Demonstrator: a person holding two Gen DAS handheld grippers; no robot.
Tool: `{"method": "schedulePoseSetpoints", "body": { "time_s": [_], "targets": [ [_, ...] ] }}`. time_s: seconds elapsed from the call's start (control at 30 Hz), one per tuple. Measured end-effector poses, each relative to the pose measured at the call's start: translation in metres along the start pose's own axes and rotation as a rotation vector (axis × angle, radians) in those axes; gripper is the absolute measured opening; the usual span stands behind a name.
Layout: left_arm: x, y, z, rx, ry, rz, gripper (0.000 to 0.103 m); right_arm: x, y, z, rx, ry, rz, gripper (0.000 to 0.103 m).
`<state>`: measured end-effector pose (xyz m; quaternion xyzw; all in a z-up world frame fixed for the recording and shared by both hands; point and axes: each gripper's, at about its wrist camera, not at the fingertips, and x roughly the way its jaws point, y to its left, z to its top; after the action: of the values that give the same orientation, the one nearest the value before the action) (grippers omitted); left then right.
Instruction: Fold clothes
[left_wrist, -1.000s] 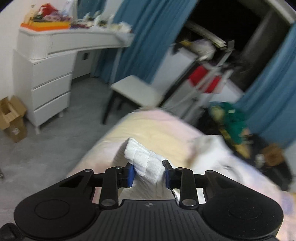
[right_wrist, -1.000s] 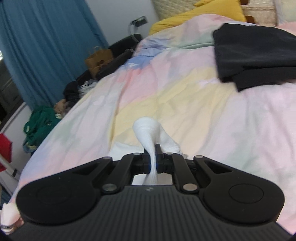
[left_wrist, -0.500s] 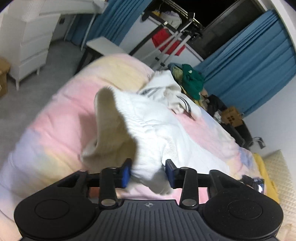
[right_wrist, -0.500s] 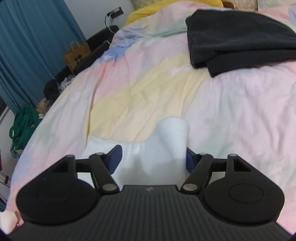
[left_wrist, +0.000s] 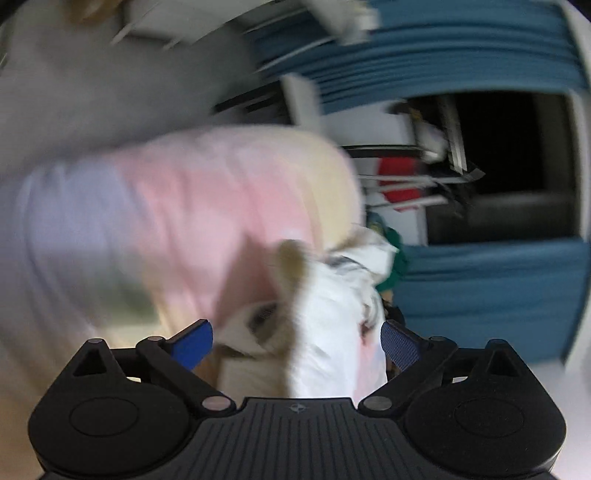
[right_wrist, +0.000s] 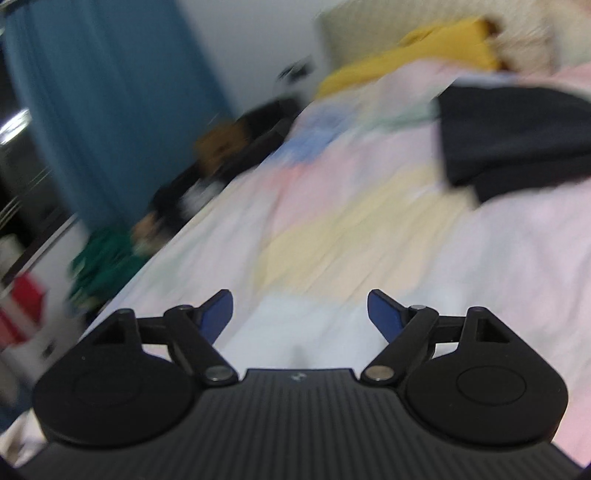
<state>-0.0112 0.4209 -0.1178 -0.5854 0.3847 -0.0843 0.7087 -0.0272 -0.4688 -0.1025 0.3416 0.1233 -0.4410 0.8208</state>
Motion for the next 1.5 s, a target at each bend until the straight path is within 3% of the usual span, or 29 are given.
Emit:
{"method": "schedulePoseSetpoints", "body": {
  "time_s": [0.1,0.3,0.4,0.47,0.53,0.57,0.63,0.73,0.8,0.97,1.07,1.2,1.3,1.37,1.43,1.5],
  "targets": [
    [0.026,0.012,0.015,-0.068,0.052,-0.05,0.095,0.0,0.019,-0.023,-0.001,0.119,0.088,0.082],
    [0.048,-0.029,0.032,0.084,0.086,-0.103,0.093,-0.01,0.064,-0.074,-0.161,0.251,0.202,0.082],
    [0.06,-0.057,0.025,0.193,0.104,-0.037,0.088,-0.012,0.078,-0.088,-0.24,0.285,0.228,0.082],
    [0.071,-0.077,0.014,0.25,0.106,0.028,0.075,-0.013,0.081,-0.091,-0.253,0.303,0.249,0.082],
    [0.079,-0.094,0.002,0.294,0.106,0.089,0.05,-0.014,0.082,-0.094,-0.258,0.315,0.265,0.082],
    [0.08,-0.1,-0.004,0.308,0.106,0.113,0.042,-0.014,0.083,-0.094,-0.261,0.322,0.271,0.082],
    [0.083,-0.113,-0.018,0.334,0.105,0.145,0.004,-0.012,0.083,-0.096,-0.261,0.338,0.285,0.082],
    [0.086,-0.139,-0.043,0.382,0.087,0.142,0.007,-0.015,0.086,-0.101,-0.259,0.359,0.323,0.082],
    [0.089,-0.163,-0.066,0.472,0.08,0.149,0.007,-0.019,0.088,-0.102,-0.262,0.365,0.352,0.082],
    [0.112,-0.2,-0.137,0.614,0.162,0.144,0.007,-0.026,0.092,-0.105,-0.268,0.379,0.402,0.082],
    [0.135,-0.193,-0.183,0.658,0.248,0.189,0.007,-0.029,0.093,-0.108,-0.276,0.386,0.415,0.082],
    [0.172,-0.151,-0.239,0.697,0.359,0.284,0.009,-0.031,0.094,-0.111,-0.286,0.397,0.42,0.082],
    [0.191,-0.13,-0.265,0.787,0.379,0.344,0.013,-0.031,0.095,-0.116,-0.304,0.412,0.426,0.082],
    [0.189,-0.13,-0.271,0.838,0.378,0.319,0.022,-0.032,0.096,-0.121,-0.324,0.427,0.428,0.082],
    [0.178,-0.134,-0.268,0.837,0.41,0.257,0.058,-0.032,0.098,-0.125,-0.338,0.435,0.432,0.082],
    [0.162,-0.14,-0.258,0.812,0.434,0.206,0.079,-0.031,0.1,-0.127,-0.35,0.44,0.434,0.082]
  ]
}}
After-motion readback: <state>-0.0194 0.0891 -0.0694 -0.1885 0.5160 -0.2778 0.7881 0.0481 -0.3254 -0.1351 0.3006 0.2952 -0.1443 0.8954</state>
